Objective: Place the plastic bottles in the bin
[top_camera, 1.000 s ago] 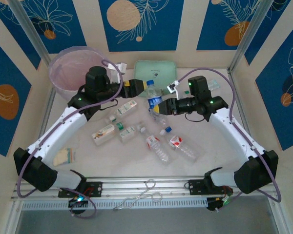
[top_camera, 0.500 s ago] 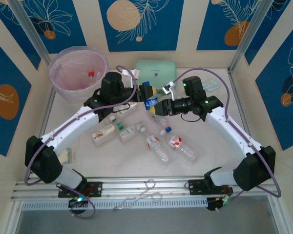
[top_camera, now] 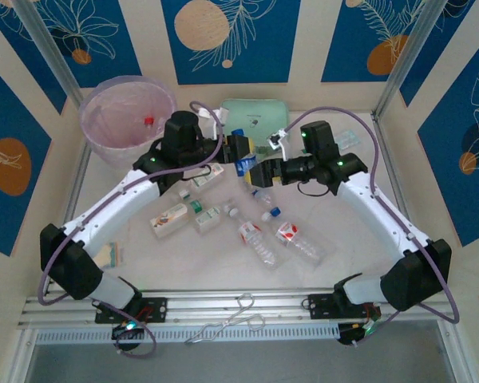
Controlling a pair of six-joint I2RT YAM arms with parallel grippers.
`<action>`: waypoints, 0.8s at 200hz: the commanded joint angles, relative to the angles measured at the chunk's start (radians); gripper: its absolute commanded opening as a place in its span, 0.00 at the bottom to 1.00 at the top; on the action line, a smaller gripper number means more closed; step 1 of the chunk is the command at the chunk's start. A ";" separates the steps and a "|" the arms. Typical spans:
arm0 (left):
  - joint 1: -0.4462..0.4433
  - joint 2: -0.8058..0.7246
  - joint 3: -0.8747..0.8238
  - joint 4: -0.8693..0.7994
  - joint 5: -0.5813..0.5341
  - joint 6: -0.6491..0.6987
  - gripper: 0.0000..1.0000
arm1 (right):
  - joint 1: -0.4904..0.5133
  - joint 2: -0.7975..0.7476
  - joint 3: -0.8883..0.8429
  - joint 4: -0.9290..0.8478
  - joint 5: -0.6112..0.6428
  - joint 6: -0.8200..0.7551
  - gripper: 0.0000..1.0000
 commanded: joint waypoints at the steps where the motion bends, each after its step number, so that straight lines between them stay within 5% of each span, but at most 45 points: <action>1: 0.043 -0.013 0.098 -0.109 -0.040 0.118 0.36 | -0.061 -0.071 -0.005 -0.069 0.063 -0.054 0.99; 59: 0.313 -0.009 0.366 -0.331 -0.042 0.254 0.28 | -0.202 -0.238 -0.106 -0.148 0.210 -0.015 0.99; 95: 0.447 0.035 0.555 -0.502 -0.299 0.405 0.21 | -0.294 -0.311 -0.207 -0.104 0.166 0.042 0.99; 120: 0.504 0.103 0.647 -0.592 -0.476 0.510 0.05 | -0.329 -0.308 -0.195 -0.127 0.155 0.040 0.99; 160: 0.547 0.257 0.736 -0.702 -0.559 0.621 0.00 | -0.340 -0.333 -0.197 -0.133 0.177 0.057 1.00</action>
